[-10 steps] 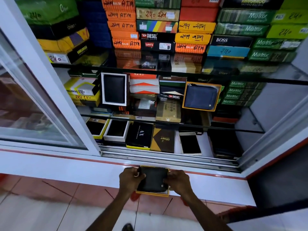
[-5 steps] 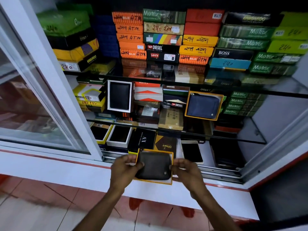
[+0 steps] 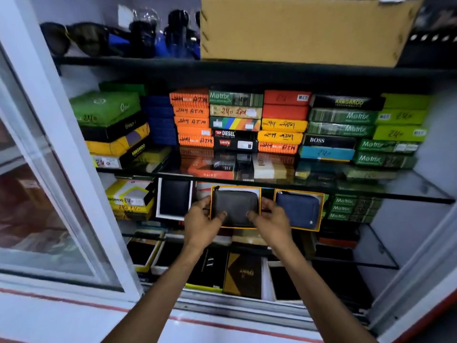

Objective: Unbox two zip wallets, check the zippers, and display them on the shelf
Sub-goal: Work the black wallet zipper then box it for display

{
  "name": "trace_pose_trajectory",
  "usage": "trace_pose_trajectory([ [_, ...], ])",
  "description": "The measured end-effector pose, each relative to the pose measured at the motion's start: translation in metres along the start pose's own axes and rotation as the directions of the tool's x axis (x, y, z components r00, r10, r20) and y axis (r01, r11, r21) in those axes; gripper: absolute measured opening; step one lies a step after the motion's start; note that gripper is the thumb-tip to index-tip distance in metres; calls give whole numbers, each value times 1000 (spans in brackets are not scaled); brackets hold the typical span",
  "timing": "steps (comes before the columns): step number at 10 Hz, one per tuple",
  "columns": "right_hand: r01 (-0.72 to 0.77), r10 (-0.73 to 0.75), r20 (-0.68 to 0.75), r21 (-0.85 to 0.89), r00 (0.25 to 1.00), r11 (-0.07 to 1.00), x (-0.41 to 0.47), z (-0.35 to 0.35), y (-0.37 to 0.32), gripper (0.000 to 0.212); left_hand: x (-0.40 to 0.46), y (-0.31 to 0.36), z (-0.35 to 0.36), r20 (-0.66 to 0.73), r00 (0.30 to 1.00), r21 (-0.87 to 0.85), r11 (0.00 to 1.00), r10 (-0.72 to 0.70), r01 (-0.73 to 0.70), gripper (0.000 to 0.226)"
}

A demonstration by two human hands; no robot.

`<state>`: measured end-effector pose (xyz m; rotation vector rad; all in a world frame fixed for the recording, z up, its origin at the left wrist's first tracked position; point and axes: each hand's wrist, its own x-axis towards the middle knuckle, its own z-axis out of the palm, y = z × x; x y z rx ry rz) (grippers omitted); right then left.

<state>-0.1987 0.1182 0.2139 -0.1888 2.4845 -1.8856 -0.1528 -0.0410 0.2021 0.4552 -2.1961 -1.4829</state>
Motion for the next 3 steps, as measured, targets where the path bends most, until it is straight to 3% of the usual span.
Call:
trace_pose_trajectory([
  [2,25,-22,57,-57,998,998,18,5,10,49,30,-43,22,147,989,63,998,-26,16,70],
  [3,111,-104,71,-107,992,988,10,2,19,55,7,-24,20,102,992,157,984,75,-90,83],
])
